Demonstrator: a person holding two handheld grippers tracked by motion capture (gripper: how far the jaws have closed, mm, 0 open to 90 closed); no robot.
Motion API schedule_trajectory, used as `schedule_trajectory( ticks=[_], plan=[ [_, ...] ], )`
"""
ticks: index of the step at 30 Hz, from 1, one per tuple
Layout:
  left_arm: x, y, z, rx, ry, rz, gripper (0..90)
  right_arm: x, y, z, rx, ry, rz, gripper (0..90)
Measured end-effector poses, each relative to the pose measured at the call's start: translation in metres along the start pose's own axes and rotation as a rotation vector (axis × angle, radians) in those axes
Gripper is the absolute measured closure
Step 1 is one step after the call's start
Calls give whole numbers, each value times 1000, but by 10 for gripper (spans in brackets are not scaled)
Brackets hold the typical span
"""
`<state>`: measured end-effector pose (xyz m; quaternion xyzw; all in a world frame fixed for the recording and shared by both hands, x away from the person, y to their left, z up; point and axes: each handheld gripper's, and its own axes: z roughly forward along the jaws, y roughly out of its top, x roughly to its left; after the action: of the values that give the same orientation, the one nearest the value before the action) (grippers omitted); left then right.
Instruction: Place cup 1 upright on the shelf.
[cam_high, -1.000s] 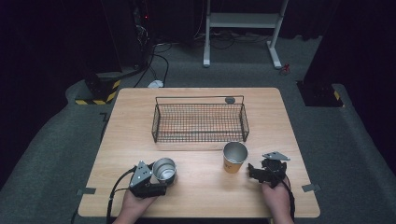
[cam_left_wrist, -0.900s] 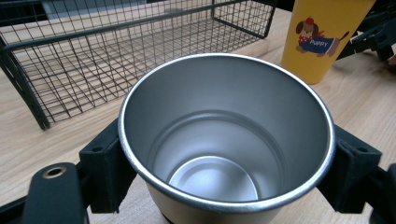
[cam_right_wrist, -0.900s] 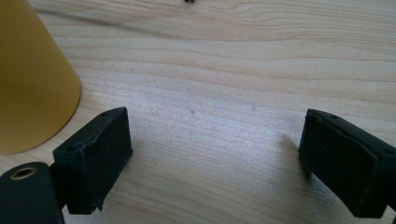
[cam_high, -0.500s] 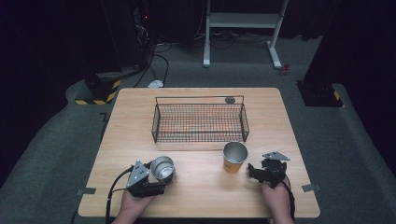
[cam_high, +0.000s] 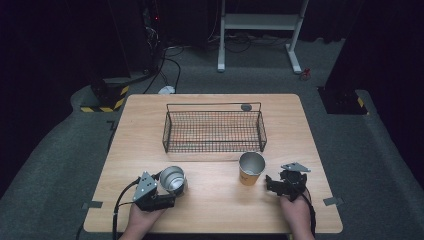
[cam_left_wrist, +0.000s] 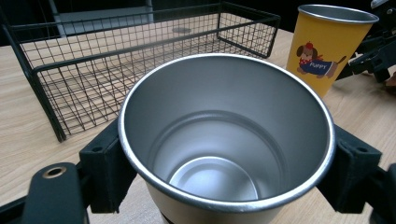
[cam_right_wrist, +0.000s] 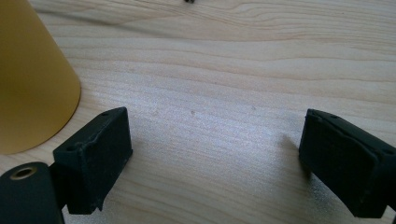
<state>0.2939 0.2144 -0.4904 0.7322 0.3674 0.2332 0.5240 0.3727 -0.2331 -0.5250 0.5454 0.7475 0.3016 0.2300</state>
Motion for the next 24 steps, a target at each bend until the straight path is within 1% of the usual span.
schedule_trajectory(
  ticks=[9,10,11,12,14,16,18,21,24],
  plan=[
    [1,1,-2,-13,7,-5,187,0,0,0,0,0,0,89],
    [1,1,-3,-13,7,-7,187,0,0,0,2,0,5,89],
    [1,2,-3,-19,6,-16,187,0,0,0,1,0,2,88],
    [1,2,-3,-19,6,-16,187,0,0,0,1,0,2,88],
    [2,2,-4,-18,10,-14,187,0,0,0,0,0,1,89],
    [2,2,-5,-23,13,-21,187,0,0,0,1,1,0,88],
    [4,2,-6,-22,20,-15,187,0,0,0,0,0,0,89],
    [4,2,-6,-27,24,-29,187,0,0,0,1,1,0,88],
    [5,3,-6,-25,28,-28,187,0,0,0,1,0,1,88]
  ],
)
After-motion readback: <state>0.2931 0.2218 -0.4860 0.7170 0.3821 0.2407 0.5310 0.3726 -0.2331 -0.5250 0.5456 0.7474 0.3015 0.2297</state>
